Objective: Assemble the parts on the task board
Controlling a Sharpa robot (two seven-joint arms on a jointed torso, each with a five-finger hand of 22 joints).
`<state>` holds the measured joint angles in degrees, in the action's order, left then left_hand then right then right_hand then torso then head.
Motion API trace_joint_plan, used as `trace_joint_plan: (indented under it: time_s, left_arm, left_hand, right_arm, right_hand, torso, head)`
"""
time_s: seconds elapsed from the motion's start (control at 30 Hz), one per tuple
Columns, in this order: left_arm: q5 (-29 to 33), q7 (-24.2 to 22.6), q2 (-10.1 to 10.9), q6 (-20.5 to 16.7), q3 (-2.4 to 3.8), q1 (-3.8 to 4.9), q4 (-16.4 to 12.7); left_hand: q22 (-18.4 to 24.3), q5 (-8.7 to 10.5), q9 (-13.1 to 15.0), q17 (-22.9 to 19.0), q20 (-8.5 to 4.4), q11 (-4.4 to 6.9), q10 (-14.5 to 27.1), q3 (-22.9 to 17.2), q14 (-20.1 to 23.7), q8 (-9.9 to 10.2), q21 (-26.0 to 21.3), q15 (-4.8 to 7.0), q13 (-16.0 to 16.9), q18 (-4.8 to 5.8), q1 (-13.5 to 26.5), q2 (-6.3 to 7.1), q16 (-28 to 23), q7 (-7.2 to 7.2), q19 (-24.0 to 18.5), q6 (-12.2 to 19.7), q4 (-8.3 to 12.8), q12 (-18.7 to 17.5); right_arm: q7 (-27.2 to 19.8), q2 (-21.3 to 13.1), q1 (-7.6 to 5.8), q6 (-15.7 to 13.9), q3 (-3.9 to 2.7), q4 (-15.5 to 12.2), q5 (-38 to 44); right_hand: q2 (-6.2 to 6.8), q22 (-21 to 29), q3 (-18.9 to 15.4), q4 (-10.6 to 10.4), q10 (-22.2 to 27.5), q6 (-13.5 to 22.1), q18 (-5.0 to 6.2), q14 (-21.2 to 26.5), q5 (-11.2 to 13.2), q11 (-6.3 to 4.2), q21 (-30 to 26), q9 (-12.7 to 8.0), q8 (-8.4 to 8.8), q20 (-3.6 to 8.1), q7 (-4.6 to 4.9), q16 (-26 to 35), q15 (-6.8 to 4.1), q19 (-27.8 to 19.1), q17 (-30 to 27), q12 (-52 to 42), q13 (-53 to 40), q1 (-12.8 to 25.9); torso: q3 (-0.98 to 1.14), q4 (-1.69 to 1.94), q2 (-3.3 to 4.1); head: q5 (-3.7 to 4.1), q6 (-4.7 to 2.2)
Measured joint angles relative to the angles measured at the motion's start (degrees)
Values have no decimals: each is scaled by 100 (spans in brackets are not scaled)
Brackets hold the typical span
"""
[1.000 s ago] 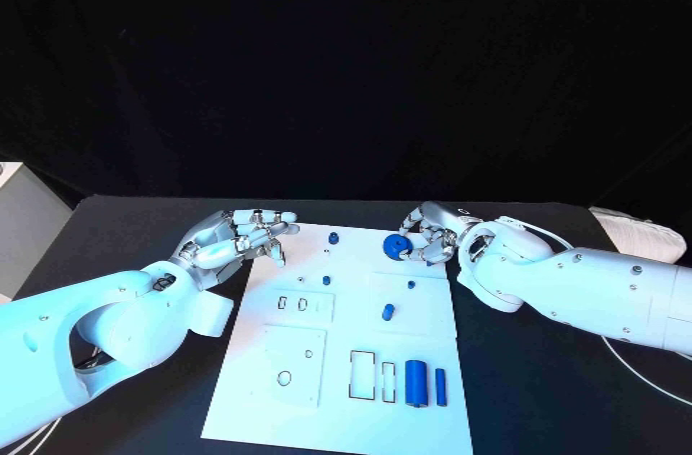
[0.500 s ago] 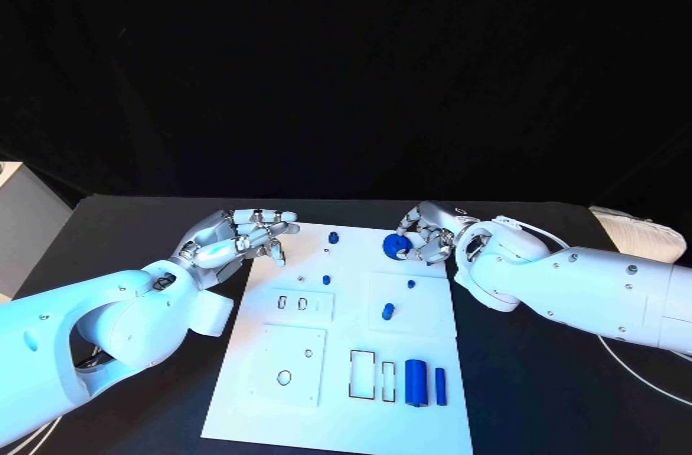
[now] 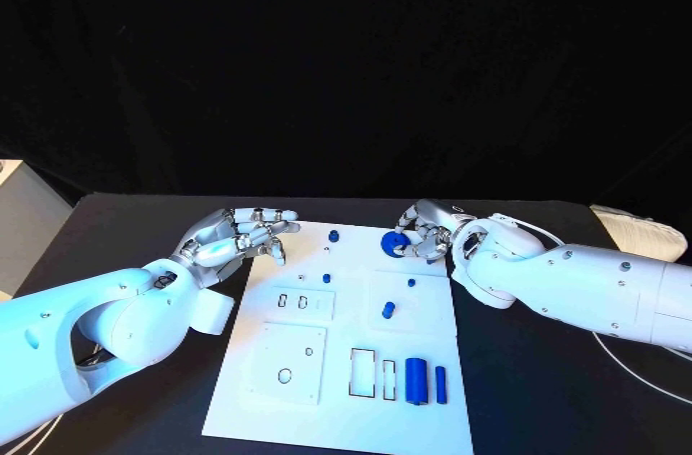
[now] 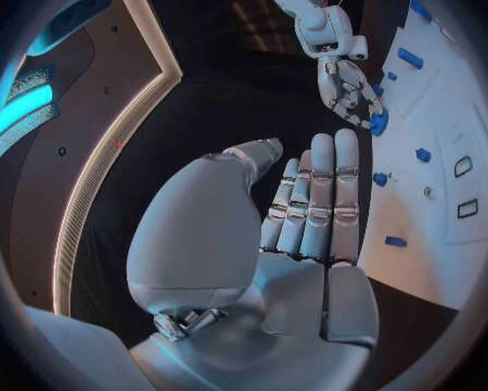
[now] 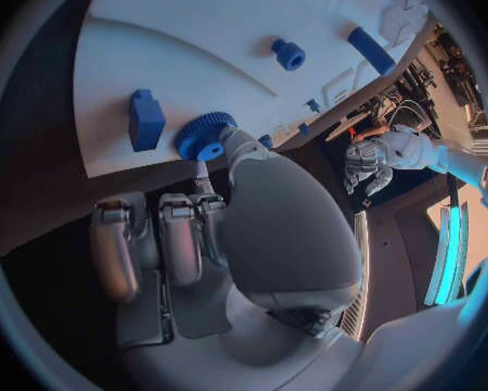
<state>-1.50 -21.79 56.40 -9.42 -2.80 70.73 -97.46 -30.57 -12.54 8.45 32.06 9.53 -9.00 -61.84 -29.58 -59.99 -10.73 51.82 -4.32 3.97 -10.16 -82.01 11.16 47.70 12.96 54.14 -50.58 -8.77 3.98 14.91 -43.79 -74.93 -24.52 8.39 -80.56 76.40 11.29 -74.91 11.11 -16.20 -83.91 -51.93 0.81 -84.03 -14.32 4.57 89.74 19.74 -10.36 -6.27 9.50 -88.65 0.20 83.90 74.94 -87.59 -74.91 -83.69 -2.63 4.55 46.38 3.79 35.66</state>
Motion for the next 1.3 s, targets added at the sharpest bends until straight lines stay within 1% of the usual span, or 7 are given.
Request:
trace_joint_plan:
  time_s: [0.23,0.3,0.43,0.63,0.83,1.07,1.3]
  left_arm:
    - [0,6,-1,6,0,0,5]
    - [0,8,-1,8,0,0,6]
    - [0,10,-1,11,0,0,7]
    - [-1,15,-3,18,0,0,12]
    - [-1,19,-2,24,0,0,18]
    - [-1,25,-7,30,0,0,18]
    - [-1,33,-23,37,0,-1,10]
  left_hand:
    - [0,0,0,0,0,0,0,0,0,0,0,0,0,0,0,0,0,0,0,0,0,0]
    - [0,0,0,0,0,0,0,0,0,0,0,0,0,0,0,0,0,0,0,0,0,0]
    - [0,0,-1,0,0,0,0,0,0,0,0,0,0,0,0,0,0,0,0,0,0,0]
    - [1,0,-1,0,0,0,0,0,0,0,0,0,0,0,0,0,0,0,0,0,0,0]
    - [1,0,-1,1,0,0,0,0,0,0,0,0,0,0,0,0,0,0,0,0,0,0]
    - [1,0,-2,1,0,0,-1,0,0,0,0,0,0,-1,0,0,0,0,0,0,0,0]
    - [1,0,-2,1,0,0,-1,0,0,0,0,0,0,0,0,0,0,0,0,0,0,0]
  right_arm:
    - [16,12,11,-15,-7,-7,125]
    - [17,12,16,-36,-8,-29,196]
    - [17,13,26,-112,-9,-90,357]
    - [29,0,75,-363,18,-337,778]
    - [86,50,70,-626,11,-632,1123]
    - [192,396,62,-791,9,-757,1452]
    - [280,812,58,-816,10,-575,1693]
  right_hand:
    - [-58,0,284,68,-7,-307,0,1,28,-47,0,9,-120,0,-80,0,-1,0,0,-28,1,-66]
    - [-51,-2,468,118,-4,-348,0,0,227,-107,0,10,-154,23,-63,0,-64,19,-1,-29,1,-133]
    - [-67,-4,603,176,-10,-351,0,11,248,-113,0,11,-155,54,-64,0,-74,11,-1,-47,1,-194]
    - [-48,-4,759,157,-10,-352,0,-10,166,-113,0,11,-154,91,-64,0,-95,8,-1,-58,-4,-251]
    - [41,-3,815,119,-11,-396,1,-10,350,-153,0,13,-287,94,-68,0,-95,11,-1,-58,-4,-95]
    - [32,-3,835,99,-11,-408,0,-10,370,-153,0,15,-299,94,-74,0,-95,11,-1,-58,-3,-57]
    - [40,-2,836,97,-11,-410,0,-10,371,-153,0,16,-301,94,-76,0,-95,11,-1,-58,-2,-20]
  torso:
    - [3,-4,1]
    - [3,-4,1]
    - [3,-5,1]
    - [4,-4,0]
    - [-3,-1,-4]
    - [-8,-1,-5]
    - [-16,11,0]
  head:
    - [-7,16]
    - [-7,17]
    - [-8,16]
    - [-14,3]
    - [-27,-6]
    - [-38,-22]
    - [-59,-27]
